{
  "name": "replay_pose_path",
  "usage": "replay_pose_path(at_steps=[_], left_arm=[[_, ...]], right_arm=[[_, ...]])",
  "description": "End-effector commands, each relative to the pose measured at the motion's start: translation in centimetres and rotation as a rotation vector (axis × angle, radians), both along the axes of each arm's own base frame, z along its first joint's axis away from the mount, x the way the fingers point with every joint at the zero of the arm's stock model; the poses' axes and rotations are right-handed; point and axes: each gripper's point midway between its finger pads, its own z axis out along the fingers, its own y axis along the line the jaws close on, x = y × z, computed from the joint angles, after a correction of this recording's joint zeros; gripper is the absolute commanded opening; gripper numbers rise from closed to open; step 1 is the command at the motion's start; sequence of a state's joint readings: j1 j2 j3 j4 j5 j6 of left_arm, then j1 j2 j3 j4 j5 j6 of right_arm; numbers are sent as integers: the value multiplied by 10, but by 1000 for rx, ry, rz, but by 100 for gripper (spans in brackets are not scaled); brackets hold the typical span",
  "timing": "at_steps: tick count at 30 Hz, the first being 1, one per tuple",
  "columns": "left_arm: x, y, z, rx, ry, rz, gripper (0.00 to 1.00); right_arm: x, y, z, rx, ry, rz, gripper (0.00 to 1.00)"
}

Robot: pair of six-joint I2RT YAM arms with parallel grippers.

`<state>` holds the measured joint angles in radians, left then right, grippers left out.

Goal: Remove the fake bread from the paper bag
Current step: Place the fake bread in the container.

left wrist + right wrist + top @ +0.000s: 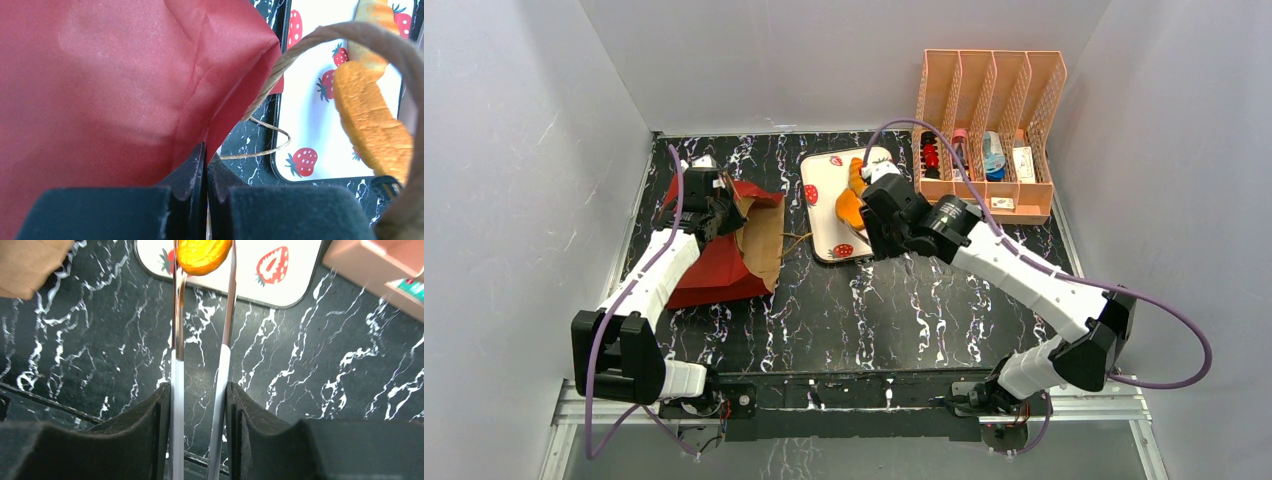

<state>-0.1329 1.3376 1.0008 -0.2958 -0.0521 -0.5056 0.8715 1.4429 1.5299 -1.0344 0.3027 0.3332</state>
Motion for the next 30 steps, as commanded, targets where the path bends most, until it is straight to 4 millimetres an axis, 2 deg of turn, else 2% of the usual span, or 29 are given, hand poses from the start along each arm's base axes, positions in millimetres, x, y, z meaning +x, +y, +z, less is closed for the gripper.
replay_pose_path(at_steps=[1,7,22,27,28,30], left_arm=[[0,0,16,-1,-29,-16,0],[-5,-3,19,-4,-38,-40,0],[-9,-9,21,-20,-39,-78,0],[-7,-13,25,-22,-54,-109,0],[-7,-13,25,-22,-55,-113,0],[-8,-14,25,-22,-55,-121,0]], right_arm=[[10,14,-10,124,-30,-28,0],[19,27,-47,143,-9,-43,0],[96,57,-124,109,14,-102,0],[111,68,-133,120,14,-104,0],[112,68,-135,123,16,-103,3],[112,70,-140,130,29,-99,17]])
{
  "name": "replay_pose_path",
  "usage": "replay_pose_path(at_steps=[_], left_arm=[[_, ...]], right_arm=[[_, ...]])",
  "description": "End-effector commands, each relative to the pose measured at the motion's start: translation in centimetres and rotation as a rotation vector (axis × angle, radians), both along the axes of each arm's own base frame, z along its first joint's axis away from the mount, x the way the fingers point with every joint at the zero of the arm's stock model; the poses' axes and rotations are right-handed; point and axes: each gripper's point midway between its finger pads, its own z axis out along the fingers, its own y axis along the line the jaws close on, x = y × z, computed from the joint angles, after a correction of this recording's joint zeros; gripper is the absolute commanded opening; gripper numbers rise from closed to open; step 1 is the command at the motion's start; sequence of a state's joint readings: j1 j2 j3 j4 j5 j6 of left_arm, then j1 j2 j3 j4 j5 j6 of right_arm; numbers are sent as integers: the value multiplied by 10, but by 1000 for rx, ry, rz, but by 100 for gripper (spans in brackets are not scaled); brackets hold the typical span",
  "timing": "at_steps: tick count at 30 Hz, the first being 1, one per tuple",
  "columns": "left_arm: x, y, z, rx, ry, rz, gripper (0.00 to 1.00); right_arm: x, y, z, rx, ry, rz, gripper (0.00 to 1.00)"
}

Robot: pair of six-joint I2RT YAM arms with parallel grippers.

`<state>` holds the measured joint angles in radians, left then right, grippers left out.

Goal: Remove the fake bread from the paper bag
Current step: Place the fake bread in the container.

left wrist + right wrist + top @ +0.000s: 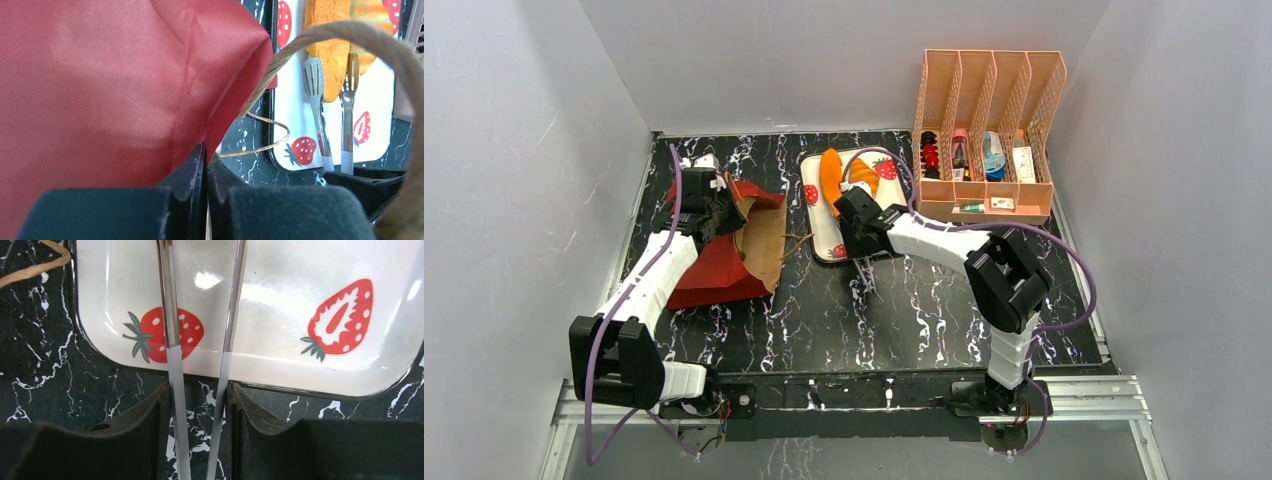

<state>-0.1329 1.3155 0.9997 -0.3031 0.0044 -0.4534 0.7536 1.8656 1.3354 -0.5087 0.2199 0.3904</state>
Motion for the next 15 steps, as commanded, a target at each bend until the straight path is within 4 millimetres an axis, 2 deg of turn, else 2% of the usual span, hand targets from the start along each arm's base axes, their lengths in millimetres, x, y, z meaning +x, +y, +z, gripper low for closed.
replay_pose_path(at_steps=[1,2,6,10,15], left_arm=[[-3,-7,19,-20,-44,-48,0],[-3,-7,19,-18,-43,-51,0],[-3,-7,20,-15,-44,-55,0],[-3,-7,19,-17,-44,-55,0],[-3,-8,19,-22,-46,-55,0]], right_arm=[[28,24,33,114,-94,11,27],[27,25,28,115,-80,13,38],[22,25,20,108,-55,19,52],[18,21,16,99,-43,23,57],[13,17,18,97,-41,25,59]])
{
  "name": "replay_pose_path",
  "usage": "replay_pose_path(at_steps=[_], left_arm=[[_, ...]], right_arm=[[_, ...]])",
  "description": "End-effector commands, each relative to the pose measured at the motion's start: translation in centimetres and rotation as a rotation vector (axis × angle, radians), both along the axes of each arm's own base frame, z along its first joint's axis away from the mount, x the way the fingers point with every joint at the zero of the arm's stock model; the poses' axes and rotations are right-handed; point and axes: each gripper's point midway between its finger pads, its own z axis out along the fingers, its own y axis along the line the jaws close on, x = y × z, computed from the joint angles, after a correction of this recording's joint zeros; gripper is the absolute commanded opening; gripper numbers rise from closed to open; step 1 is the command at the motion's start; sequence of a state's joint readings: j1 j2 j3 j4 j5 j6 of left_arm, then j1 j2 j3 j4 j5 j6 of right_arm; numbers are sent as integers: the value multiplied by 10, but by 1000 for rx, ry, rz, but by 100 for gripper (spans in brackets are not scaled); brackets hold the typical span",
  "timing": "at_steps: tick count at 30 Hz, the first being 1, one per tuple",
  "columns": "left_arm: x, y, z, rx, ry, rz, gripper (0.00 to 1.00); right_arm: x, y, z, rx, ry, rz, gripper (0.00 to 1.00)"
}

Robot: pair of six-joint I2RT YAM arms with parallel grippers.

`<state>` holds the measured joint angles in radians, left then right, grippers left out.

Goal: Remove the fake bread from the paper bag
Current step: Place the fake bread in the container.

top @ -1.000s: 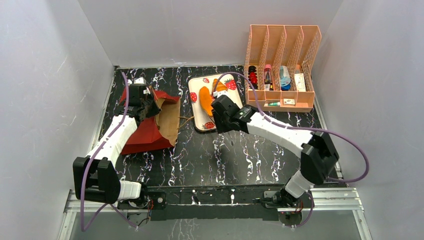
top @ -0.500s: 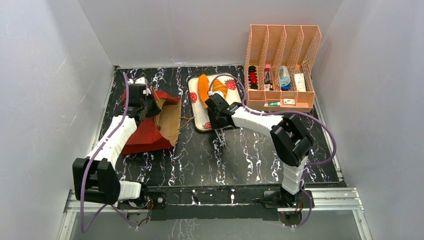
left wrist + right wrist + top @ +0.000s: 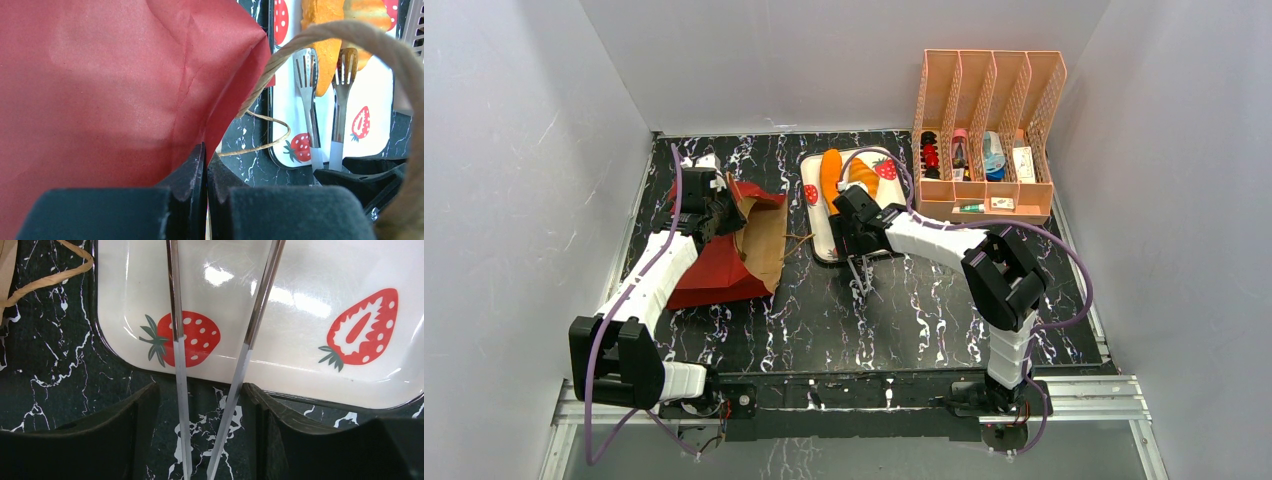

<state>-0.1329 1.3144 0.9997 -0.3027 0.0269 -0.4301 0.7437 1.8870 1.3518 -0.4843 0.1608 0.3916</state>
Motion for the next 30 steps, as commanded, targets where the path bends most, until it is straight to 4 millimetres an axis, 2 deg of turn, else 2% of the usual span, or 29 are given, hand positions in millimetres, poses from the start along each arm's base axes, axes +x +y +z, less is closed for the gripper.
replay_pose_path(at_steps=[1,10,21,30], left_arm=[[-2,-5,19,-25,-45,-21,0],[-6,-5,20,-36,-46,-16,0],[-9,-3,28,-31,-53,-8,0],[-10,-2,30,-35,-62,3,0]], right_arm=[[9,5,20,48,-61,1,59],[9,-1,6,10,-62,-8,62],[0,-2,-23,-1,-9,11,53],[-8,-6,-11,19,-16,19,50]])
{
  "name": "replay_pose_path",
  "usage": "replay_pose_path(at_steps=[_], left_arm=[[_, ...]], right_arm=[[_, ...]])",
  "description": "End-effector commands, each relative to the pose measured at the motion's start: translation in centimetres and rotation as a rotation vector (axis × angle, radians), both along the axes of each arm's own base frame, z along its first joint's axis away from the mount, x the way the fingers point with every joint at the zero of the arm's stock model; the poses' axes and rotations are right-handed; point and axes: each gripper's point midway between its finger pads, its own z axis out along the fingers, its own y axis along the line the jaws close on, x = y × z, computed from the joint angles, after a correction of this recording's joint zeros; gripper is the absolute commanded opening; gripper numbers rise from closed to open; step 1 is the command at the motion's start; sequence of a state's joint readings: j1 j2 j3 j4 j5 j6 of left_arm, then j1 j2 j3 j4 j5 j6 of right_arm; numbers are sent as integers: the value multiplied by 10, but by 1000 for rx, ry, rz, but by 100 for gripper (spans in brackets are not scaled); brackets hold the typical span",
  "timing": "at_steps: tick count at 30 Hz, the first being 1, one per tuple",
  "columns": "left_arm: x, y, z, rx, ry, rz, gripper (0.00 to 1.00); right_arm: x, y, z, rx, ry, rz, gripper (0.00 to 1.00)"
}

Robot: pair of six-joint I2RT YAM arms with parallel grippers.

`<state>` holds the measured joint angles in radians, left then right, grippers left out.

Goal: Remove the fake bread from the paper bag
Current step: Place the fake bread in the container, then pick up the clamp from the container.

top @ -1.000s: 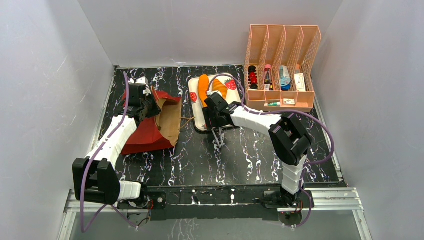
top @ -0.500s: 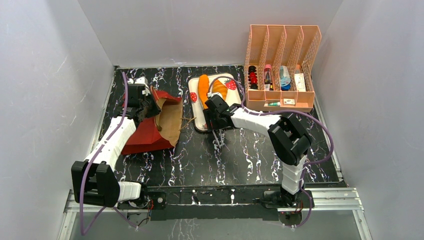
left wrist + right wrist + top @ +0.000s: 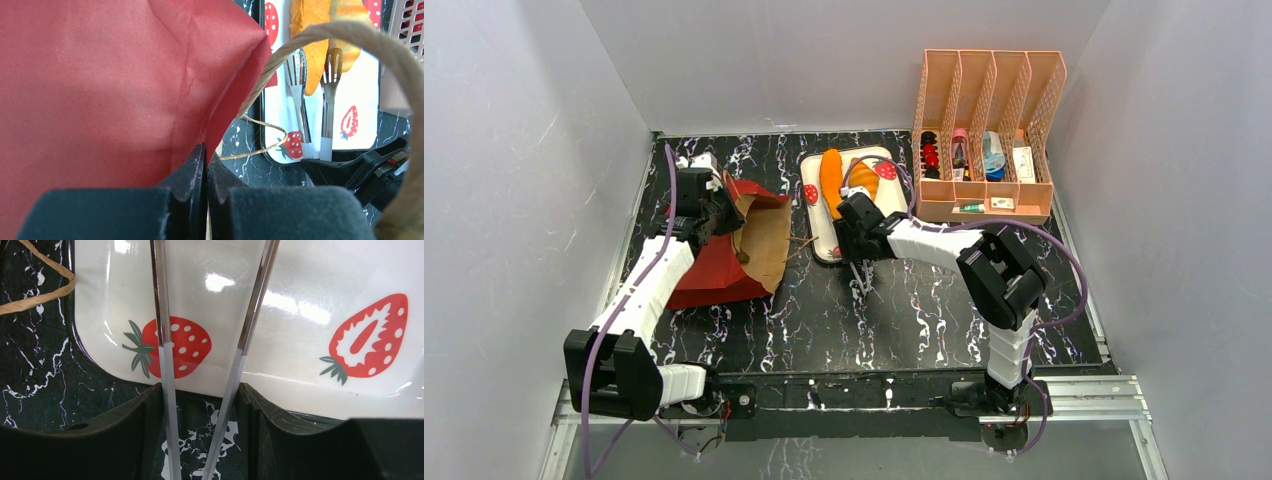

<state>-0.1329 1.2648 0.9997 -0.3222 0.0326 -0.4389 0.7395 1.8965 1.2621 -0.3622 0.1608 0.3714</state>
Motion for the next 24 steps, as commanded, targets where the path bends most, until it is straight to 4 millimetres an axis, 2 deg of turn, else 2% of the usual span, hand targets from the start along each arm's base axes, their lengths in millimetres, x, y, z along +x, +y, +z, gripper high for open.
replay_pose_path(at_steps=[1,24], left_arm=[[-4,-2,17,-21,-35,2,0],[2,-4,16,-32,-47,-1,0]], right_arm=[[-10,-4,13,18,4,7,50],[-53,-25,37,75,15,26,50]])
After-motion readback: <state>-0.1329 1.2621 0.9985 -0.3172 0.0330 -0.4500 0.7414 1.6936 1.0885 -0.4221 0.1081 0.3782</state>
